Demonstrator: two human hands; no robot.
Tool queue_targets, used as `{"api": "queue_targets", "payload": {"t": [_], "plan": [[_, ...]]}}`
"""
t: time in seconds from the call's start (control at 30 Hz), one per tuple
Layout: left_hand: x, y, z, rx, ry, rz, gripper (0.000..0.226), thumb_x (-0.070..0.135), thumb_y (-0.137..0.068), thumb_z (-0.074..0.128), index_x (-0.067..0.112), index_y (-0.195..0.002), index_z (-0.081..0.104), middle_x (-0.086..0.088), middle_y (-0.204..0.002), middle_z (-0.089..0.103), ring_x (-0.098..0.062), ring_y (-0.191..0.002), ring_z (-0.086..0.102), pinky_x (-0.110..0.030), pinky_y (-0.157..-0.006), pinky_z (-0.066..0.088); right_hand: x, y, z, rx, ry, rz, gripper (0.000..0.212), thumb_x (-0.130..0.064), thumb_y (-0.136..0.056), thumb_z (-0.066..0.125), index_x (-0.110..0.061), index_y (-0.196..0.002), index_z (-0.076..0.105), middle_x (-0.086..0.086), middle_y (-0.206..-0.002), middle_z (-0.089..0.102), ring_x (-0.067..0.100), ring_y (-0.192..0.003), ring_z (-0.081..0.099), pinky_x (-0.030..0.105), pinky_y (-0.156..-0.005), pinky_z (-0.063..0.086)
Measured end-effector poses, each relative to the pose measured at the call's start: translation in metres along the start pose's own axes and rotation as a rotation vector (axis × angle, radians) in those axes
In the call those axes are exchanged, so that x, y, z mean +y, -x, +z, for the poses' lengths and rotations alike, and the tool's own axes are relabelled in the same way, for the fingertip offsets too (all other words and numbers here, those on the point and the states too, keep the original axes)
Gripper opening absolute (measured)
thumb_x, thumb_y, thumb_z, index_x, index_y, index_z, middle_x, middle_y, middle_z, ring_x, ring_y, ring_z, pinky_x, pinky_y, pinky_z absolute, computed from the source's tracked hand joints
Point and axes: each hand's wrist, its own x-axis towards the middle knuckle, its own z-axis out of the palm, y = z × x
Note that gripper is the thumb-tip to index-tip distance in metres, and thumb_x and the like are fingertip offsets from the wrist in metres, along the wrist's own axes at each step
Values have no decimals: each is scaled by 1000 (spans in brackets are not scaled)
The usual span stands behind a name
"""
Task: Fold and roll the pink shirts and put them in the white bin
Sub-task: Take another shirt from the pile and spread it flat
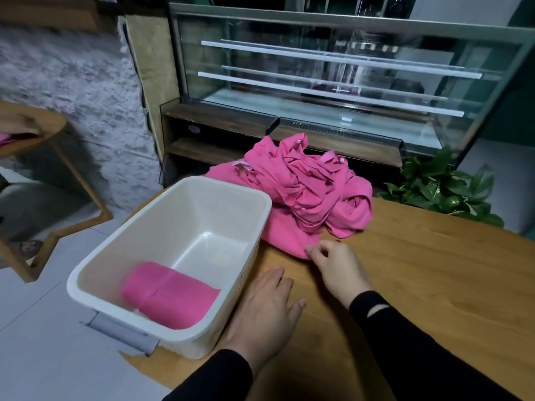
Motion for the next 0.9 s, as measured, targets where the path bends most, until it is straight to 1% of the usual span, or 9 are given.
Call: {"api": "queue_targets", "payload": {"t": [0.1, 0.2, 0.3, 0.37, 0.43, 0.53, 0.67, 0.77, 0.9], "plan": [[0, 1, -1, -30, 20, -6, 60, 56, -102, 36, 23, -152, 36, 2, -163, 26, -11, -151, 17, -21, -121, -4, 4, 20, -17, 154, -240, 15, 9, -37, -94, 68, -32, -93, 60, -10, -71, 55, 10, -63, 51, 20, -57, 38], [-1, 1, -1, -39, 65, -9, 62, 56, -102, 37, 24, -155, 30, 4, -164, 22, -8, -151, 13, -18, -119, 0, 17, 43, -36, 55, -139, 11, 30, -48, -87, 73, -41, -113, 60, -15, -86, 60, 8, -77, 60, 28, -69, 48], [0, 2, -2, -30, 70, -8, 62, 56, -102, 38, 25, -155, 30, 4, -163, 24, -8, -150, 16, -16, -118, 3, 39, 62, -52, 74, 58, -51, 14, -41, -91, 70, -29, -92, 75, -15, -88, 68, 11, -84, 62, 27, -75, 45], [3, 2, -2, -16, 62, -5, 60, 55, -101, 39, 25, -153, 33, 3, -162, 28, -9, -150, 20, -17, -118, 5, 50, 73, -63, 51, 112, -67, 35, -59, -89, 62, -27, -83, 75, -18, -82, 62, 4, -79, 56, 24, -70, 37], [4, 2, -2, -13, 35, -5, 59, 54, -100, 42, 24, -150, 38, 1, -160, 33, -11, -149, 24, -18, -119, 8, 57, 80, -66, -26, 176, -97, 55, -81, -80, 47, -34, -94, 73, -22, -92, 53, -1, -89, 50, 23, -77, 38], [5, 3, -1, -5, -18, -5, 58, 54, -98, 44, 24, -147, 43, -1, -157, 38, -14, -146, 31, -20, -117, 12, 54, 79, -68, -32, 236, -87, 49, -65, -89, 56, -36, -128, 63, -22, -126, 43, 1, -117, 40, 31, -105, 37], [10, 5, -5, 41, -15, 26, 62, 52, -96, 48, 28, -151, 32, 4, -158, 32, -11, -145, 30, -18, -116, 14, 37, 60, -69, -29, 114, -12, 67, -52, -95, 58, -31, -153, 33, -14, -153, 32, 11, -140, 38, 30, -114, 34], [9, 4, -6, 23, -1, 66, 67, 52, -97, 43, 32, -155, 17, 7, -161, 22, -9, -146, 24, -22, -120, 18, 31, 40, -51, -140, -78, 143, 91, -49, -93, 64, -28, -161, 7, -1, -163, 25, 20, -149, 29, 37, -121, 27], [8, 2, -5, 20, -16, 89, 64, 51, -93, 45, 32, -150, 25, 10, -151, 35, -9, -137, 37, -25, -114, 32, 31, 17, -6, -153, -76, 70, 76, -22, -100, 57, -20, -161, 12, -1, -163, 24, 17, -151, 22, 26, -121, 16]]}}
